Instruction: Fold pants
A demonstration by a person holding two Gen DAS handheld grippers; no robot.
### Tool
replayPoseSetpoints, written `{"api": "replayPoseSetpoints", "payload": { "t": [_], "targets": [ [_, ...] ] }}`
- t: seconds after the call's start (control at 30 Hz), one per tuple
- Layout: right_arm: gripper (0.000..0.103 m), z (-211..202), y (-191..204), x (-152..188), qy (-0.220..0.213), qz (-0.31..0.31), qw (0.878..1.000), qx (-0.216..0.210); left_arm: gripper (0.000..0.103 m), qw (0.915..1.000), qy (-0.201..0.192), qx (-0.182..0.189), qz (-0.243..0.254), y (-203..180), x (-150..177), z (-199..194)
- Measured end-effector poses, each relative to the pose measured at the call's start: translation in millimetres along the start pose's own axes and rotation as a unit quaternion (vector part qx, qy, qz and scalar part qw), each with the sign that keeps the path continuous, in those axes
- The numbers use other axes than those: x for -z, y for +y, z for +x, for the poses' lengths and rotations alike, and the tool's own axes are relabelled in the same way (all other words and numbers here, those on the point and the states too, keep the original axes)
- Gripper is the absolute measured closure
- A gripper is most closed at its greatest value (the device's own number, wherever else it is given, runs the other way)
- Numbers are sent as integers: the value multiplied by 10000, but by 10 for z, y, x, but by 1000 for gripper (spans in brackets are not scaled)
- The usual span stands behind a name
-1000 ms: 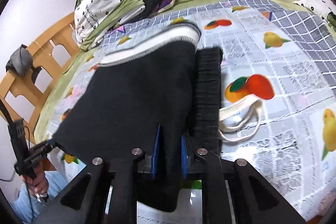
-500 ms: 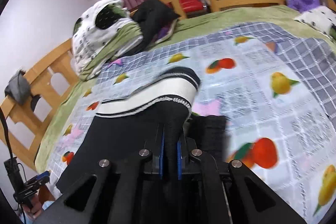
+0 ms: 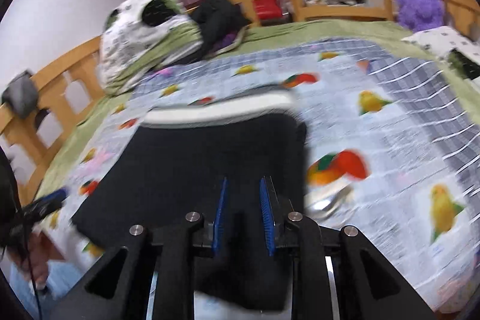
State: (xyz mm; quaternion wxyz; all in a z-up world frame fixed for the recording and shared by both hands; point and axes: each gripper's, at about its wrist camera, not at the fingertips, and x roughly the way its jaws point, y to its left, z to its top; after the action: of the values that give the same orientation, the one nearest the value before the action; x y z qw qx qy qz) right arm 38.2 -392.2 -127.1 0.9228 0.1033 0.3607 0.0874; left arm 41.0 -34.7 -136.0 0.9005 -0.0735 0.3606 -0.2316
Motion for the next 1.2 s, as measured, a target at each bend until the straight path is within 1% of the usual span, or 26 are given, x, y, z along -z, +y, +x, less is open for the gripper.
{"api": "replayPoseSetpoints", "payload": {
  "t": [0.03,0.1,0.13,0.2,0.23,0.27,0.33,0.43,0.47,0.5,0.57,0.6,0.7,0.77,0.8,0.83,0.87,0.93,1.03,1.07,1.1,1.13,1.17,1.2],
  "targets": [
    [81,47,45,87,123,-87,9999,-22,43,9998,141,-110,102,-23,37,95],
    [81,172,85,334,369,-276,9986,267,43,9976,511,-356,305,2,203,292],
    [80,180,82,413,325,-309,9986,269,43,9965,578,-460,404,15,295,337],
    [80,179,109,549,261,-457,9982,273,43,9947,422,-644,679,-16,447,286],
    [80,178,126,564,277,-486,9979,319,43,9934,443,-700,790,-40,484,251],
    [80,175,136,565,287,-504,9977,358,43,9933,473,-705,781,-40,490,217],
    [81,162,151,546,326,-557,9971,399,43,9954,508,-569,573,17,458,142],
    [80,90,112,439,392,-427,9980,242,43,9982,386,-437,104,176,331,22],
    [76,46,72,350,313,-313,9989,161,43,9985,341,-428,0,225,267,17],
    [73,35,45,260,204,-253,9993,181,43,9985,314,-428,-99,273,189,19],
    [55,41,-21,53,-25,-212,9994,269,41,9985,324,-380,-234,343,-22,99],
    [53,89,-61,-77,-65,-227,9989,401,39,9983,363,-365,-277,373,-139,177],
    [53,341,-246,-424,-46,-109,9961,873,39,9964,630,-496,-271,428,-480,506],
    [55,544,-388,-577,73,84,9961,877,39,9962,675,-500,-237,466,-681,690],
    [57,690,-464,-642,277,170,9954,898,39,9960,704,-513,-214,486,-778,789],
    [59,846,-549,-691,534,252,9946,853,39,9955,762,-542,-175,511,-877,906],
    [59,935,-634,-704,611,385,9943,783,39,9950,814,-555,-156,533,-934,991],
    [59,952,-742,-670,498,668,9951,529,39,9944,940,-465,-158,601,-1010,1183],
    [59,983,-778,-626,526,670,9955,408,39,9914,1245,-361,-169,690,-988,1481],
    [60,1008,-809,-630,545,740,9954,276,39,9909,1296,-242,-262,731,-952,1560],
    [60,1035,-834,-626,553,819,9950,116,40,9904,1299,-23,-468,792,-913,1617],
    [59,1061,-851,-614,536,891,9946,7,53,9895,1264,245,-654,838,-892,1639],
    [59,1081,-862,-613,524,916,9944,-12,61,9879,1260,497,-753,861,-890,1648],
    [59,1102,-858,-624,496,911,9946,-14,72,9882,1148,596,-820,880,-899,1622]
  ]
}}
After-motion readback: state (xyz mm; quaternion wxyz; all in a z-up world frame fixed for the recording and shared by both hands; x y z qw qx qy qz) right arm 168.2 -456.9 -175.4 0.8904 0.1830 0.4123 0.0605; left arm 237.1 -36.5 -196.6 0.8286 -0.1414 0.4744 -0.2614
